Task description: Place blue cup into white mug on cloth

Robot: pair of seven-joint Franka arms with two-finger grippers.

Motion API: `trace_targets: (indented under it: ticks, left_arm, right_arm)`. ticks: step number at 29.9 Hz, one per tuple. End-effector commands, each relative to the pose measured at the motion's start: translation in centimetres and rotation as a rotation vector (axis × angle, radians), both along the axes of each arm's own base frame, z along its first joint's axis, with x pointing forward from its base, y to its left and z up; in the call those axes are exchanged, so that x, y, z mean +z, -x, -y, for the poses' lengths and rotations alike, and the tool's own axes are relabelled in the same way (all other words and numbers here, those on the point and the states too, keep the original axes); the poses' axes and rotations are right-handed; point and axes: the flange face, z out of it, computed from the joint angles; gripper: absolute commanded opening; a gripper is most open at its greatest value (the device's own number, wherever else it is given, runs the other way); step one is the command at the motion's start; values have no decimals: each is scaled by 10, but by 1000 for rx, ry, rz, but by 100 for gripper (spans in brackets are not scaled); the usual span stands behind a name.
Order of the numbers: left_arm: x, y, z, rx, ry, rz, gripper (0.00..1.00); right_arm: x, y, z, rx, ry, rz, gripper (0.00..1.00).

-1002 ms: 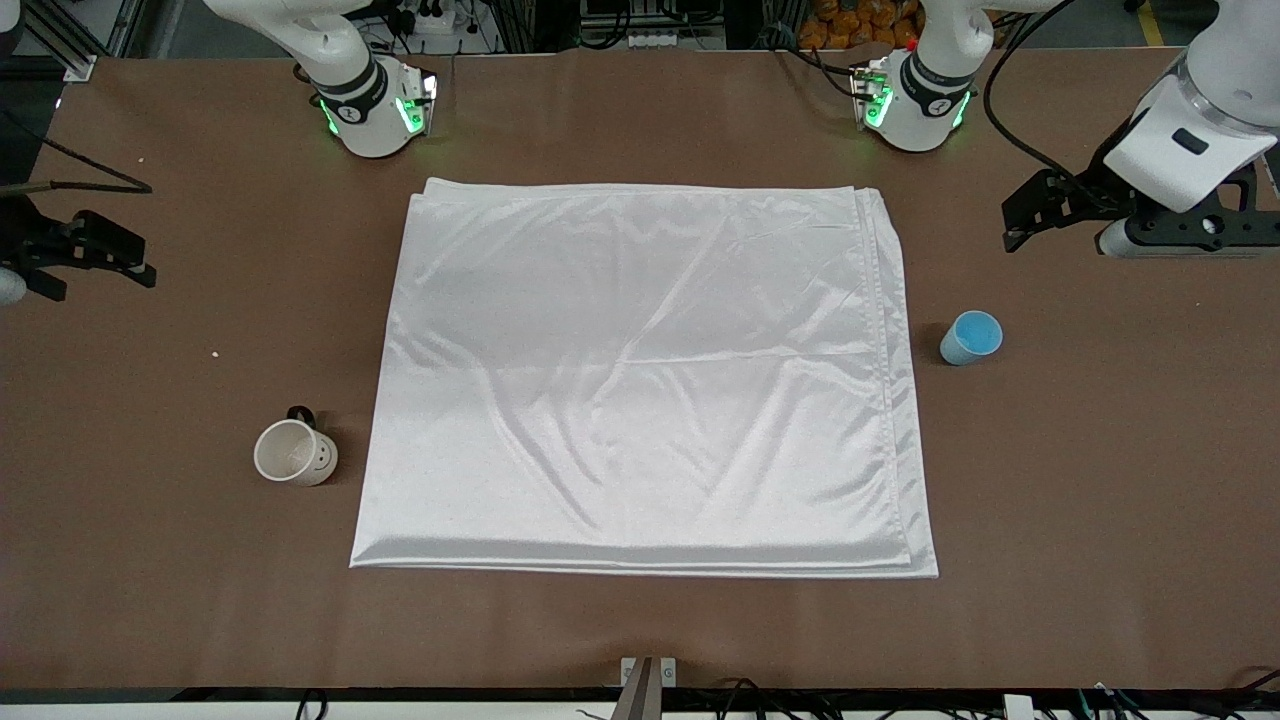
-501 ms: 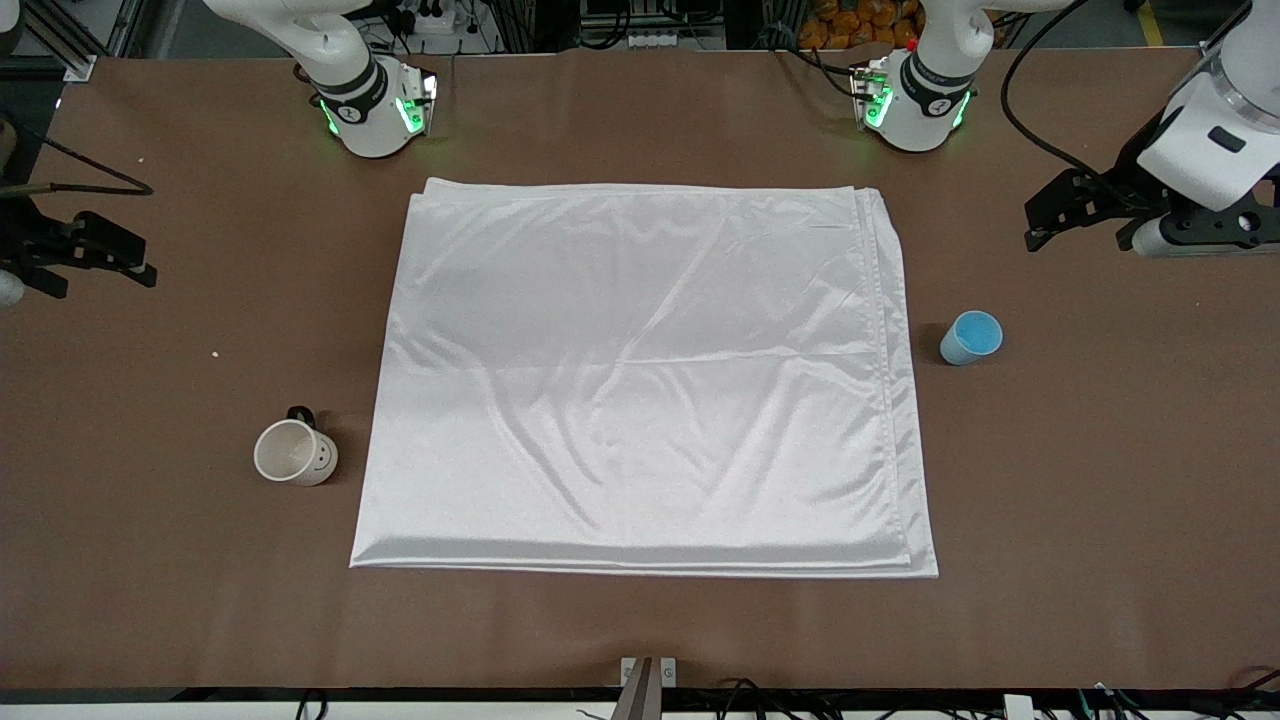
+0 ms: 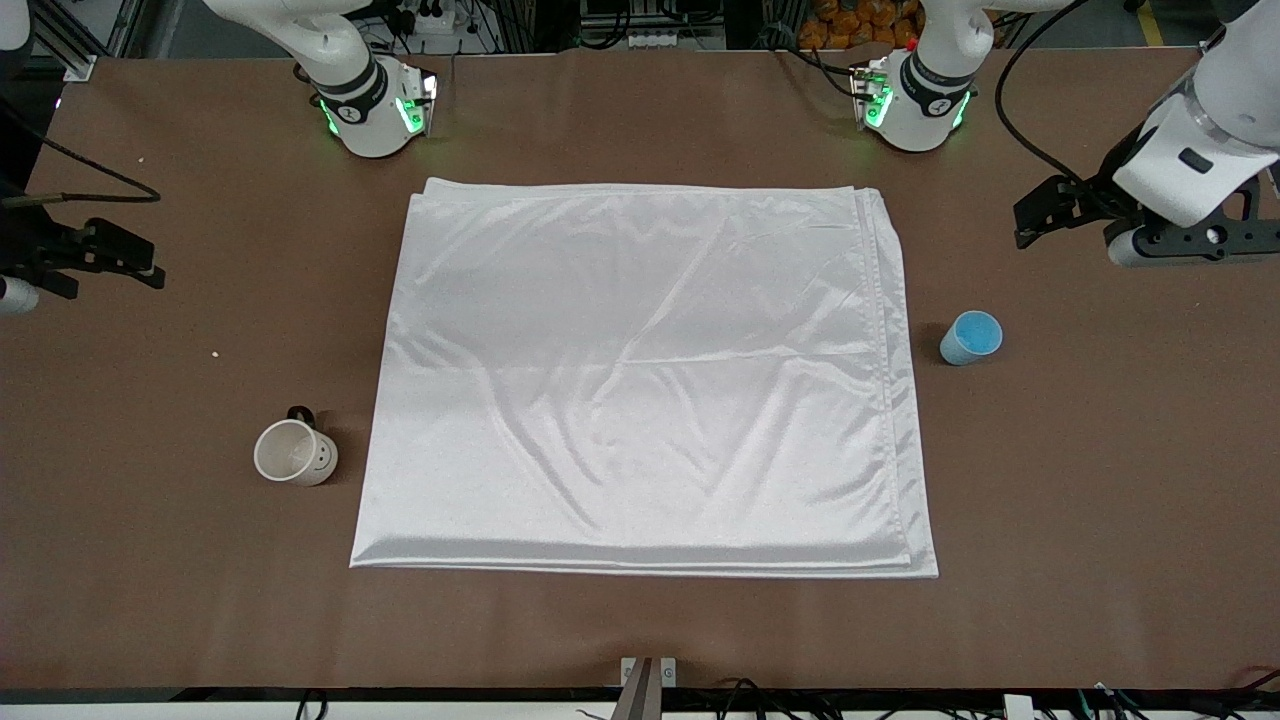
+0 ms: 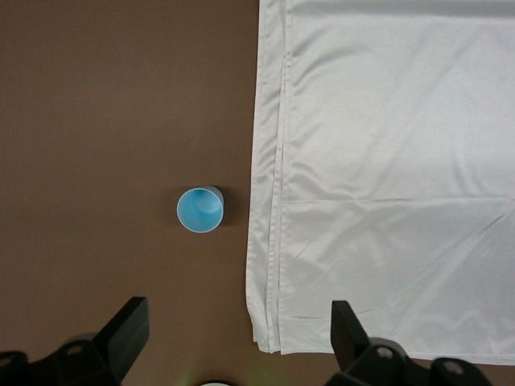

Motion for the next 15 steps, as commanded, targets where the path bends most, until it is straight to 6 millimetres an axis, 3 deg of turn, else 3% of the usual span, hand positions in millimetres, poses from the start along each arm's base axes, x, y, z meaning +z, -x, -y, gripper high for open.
trace_targets:
  ticks: [1,7,15]
  left_arm:
    - [-33,2,-2,-23,-22,-5,100]
    - [-72,5,-6,-19,-20,4,100]
    - [-116,11,-25,12,-23,-18,100]
  right_arm:
    - [-22,-1,3,-23,-4,-2,100]
    - [-55,-5,6,-29,-1,0,100]
    - [-121,-4,12,-46,3,22,100]
